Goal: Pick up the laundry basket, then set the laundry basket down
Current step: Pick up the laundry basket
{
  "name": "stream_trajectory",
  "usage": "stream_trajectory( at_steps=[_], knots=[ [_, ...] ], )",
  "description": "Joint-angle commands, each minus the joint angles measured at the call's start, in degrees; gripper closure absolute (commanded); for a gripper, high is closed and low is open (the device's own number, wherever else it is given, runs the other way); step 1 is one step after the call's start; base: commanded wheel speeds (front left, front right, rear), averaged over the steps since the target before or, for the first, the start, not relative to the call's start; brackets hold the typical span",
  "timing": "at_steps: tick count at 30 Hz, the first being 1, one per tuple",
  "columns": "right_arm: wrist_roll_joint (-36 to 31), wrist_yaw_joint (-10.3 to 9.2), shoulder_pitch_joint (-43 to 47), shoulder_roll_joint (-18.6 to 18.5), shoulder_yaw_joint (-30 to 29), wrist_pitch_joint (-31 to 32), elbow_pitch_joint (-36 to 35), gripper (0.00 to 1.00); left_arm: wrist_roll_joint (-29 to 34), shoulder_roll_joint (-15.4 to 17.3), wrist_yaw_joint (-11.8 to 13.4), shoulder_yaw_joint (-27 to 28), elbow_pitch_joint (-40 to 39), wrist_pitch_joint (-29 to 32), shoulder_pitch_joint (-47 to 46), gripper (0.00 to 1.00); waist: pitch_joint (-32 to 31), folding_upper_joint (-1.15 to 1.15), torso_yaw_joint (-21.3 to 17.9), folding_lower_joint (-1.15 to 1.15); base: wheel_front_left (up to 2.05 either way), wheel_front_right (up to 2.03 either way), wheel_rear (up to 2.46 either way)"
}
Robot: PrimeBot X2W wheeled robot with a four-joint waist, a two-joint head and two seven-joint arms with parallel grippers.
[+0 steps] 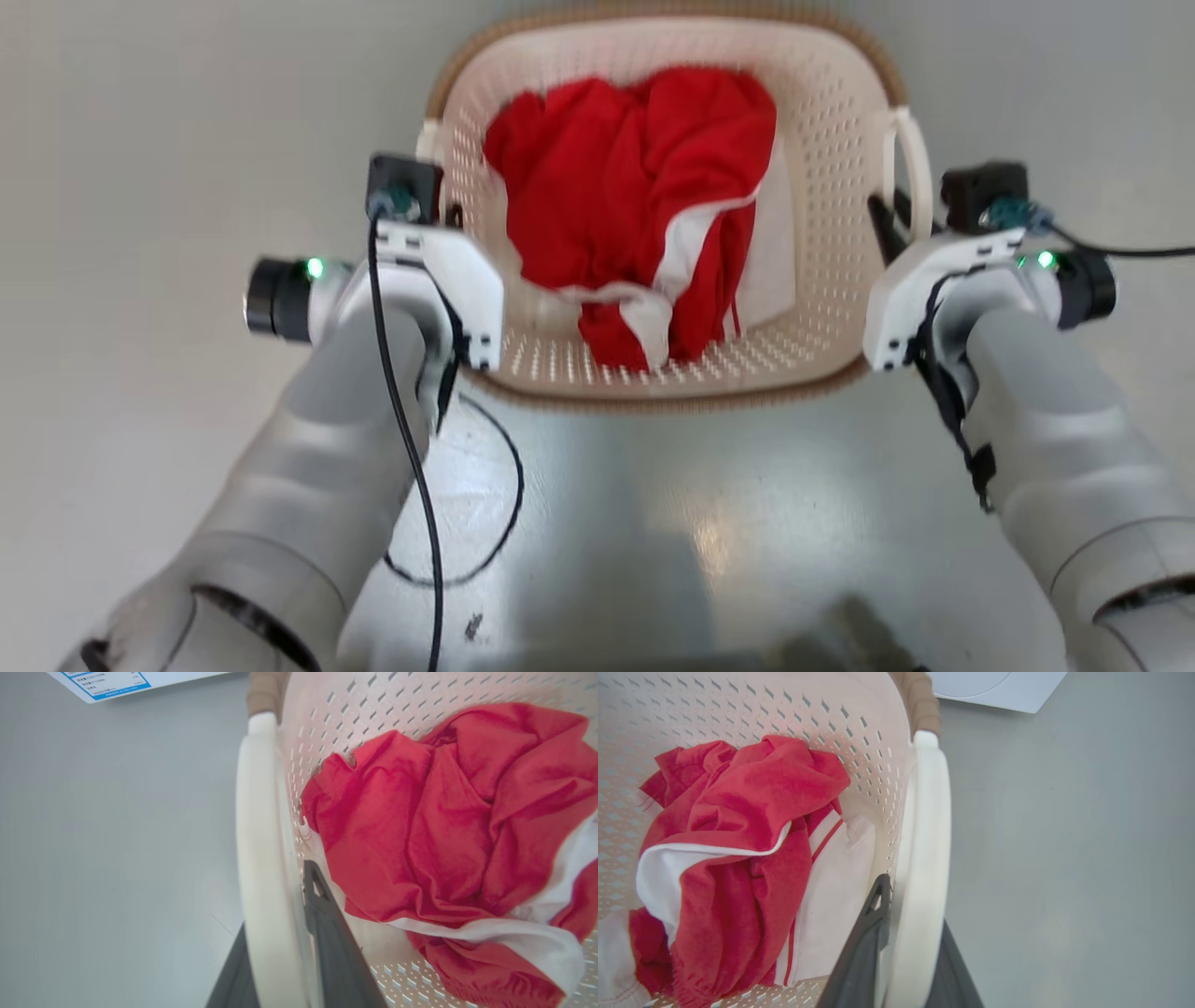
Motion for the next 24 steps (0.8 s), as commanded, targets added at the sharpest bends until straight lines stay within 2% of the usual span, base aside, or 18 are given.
stream_trajectory(
  at_steps=[1, 13, 24],
  knots=[
    [-1.3, 0.0, 3.73, 0.61, 1.67, 1.01, -0.1, 1.0, -0.05, 1.77, 0.67, -0.18, -1.24, -0.78, 1.45, 1.0, -3.52, 0.0, 0.34, 0.0, 0.0, 0.0, 0.0],
    [-1.03, 0.0, 16.78, 1.89, 4.63, 6.02, -0.06, 1.0, -5.95, 1.77, 0.52, -5.21, -3.57, 2.68, 16.53, 1.0, -21.56, 0.0, 1.65, 0.0, 0.0, 0.0, 0.0],
    [9.41, 0.0, 28.69, 1.92, 17.61, 12.16, -4.91, 1.0, -10.05, 1.77, 0.46, -8.7, -3.71, 4.74, 27.51, 1.0, -35.17, 0.0, 1.3, 0.0, 0.0, 0.0, 0.0]
  ],
)
